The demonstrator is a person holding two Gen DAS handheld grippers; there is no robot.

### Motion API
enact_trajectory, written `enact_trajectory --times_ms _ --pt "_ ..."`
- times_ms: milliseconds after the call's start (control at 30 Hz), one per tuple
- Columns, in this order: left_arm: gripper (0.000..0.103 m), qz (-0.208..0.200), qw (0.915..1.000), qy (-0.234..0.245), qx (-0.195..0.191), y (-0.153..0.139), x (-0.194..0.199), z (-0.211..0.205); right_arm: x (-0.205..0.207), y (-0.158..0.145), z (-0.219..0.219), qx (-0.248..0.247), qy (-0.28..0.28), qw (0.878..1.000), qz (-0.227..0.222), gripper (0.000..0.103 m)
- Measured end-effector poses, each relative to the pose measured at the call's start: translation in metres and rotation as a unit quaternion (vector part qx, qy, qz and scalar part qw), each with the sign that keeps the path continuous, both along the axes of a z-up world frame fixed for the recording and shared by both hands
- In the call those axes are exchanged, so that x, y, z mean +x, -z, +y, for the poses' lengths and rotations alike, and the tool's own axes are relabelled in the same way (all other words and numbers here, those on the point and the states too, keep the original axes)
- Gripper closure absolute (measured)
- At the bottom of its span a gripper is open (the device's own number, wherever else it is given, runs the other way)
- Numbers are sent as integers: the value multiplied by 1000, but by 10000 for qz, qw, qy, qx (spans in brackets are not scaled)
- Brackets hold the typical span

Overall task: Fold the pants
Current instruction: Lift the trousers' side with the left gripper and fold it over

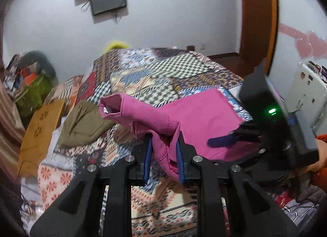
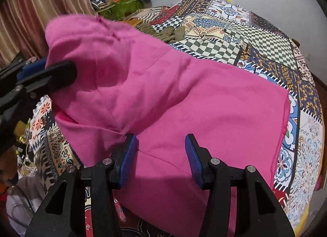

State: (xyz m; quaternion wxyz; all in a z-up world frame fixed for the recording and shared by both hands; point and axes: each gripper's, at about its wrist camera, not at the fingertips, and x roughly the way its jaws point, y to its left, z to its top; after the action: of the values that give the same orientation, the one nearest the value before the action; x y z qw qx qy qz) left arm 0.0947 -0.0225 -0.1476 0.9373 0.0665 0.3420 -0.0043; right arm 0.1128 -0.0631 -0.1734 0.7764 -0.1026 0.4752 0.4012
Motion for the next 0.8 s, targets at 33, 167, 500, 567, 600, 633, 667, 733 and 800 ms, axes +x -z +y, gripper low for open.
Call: enact_trajectory --times_ms 33,167,500,567,600,633,667,733,800 --pt "82 -7 10000 56 11 -1 1 -4 0 0 0 26 1 10000 16 57" --pt "82 20 9998 205 24 -4 7 -13 1 -1 -2 115 31 9999 44 57" --pt "83 100 9991 340 239 -5 6 -22 5 -15 -55 344 679 9971 -88 57" --pt "83 91 9989 378 253 -7 7 -25 3 -17 -68 297 794 9963 -114 57" --pt "83 82 9987 415 269 -7 8 -27 3 -16 -74 268 839 9961 -99 57" --pt "83 73 9986 447 283 -8 8 -30 2 -14 -79 223 883 9958 -90 57" --pt "83 71 9984 476 291 -8 9 -31 1 -11 -83 144 911 9957 -90 57" --pt "83 65 9979 569 305 -9 11 -38 0 -5 -87 -13 924 9957 -101 57" --pt "83 71 9972 672 320 -10 13 -45 -2 1 -91 -14 924 9957 -55 57"
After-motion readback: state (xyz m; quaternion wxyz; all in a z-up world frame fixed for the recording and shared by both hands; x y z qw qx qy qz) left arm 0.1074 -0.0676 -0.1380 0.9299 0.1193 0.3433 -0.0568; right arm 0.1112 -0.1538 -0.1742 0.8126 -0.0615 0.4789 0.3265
